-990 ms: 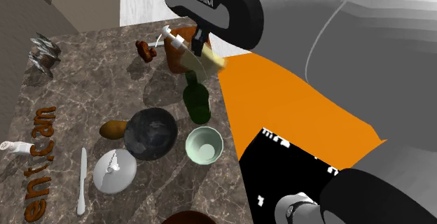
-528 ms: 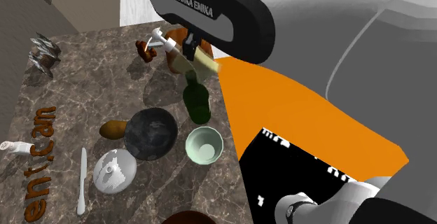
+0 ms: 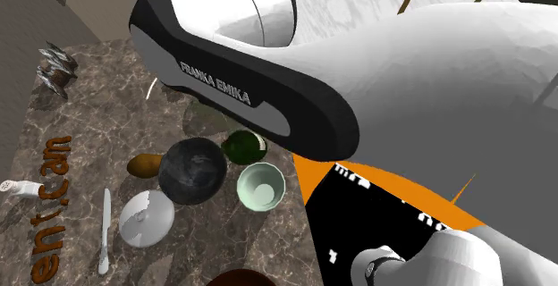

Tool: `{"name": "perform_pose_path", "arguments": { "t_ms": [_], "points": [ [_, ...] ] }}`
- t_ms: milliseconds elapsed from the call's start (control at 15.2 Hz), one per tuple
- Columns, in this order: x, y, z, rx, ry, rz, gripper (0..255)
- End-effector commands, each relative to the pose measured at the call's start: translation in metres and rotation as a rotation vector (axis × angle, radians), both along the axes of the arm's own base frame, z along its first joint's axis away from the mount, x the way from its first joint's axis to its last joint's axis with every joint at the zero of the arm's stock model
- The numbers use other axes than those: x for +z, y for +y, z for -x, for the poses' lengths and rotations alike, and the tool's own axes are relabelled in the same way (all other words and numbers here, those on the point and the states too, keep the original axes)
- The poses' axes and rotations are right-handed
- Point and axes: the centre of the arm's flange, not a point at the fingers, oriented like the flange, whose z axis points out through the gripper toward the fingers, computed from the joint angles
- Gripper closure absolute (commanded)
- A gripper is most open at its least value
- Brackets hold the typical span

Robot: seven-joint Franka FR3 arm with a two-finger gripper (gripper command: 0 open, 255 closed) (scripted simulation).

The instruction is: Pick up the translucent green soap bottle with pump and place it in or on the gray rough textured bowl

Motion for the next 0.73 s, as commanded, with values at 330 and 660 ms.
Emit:
{"name": "perform_pose_path", "arguments": {
  "t_ms": [330,660],
  "points": [
    [-0.003,0.094,-0.001,0.000,0.005,-0.001,255],
    [-0.024,0.114,-0.002,0.000,0.005,-0.001,255]
  ]
}}
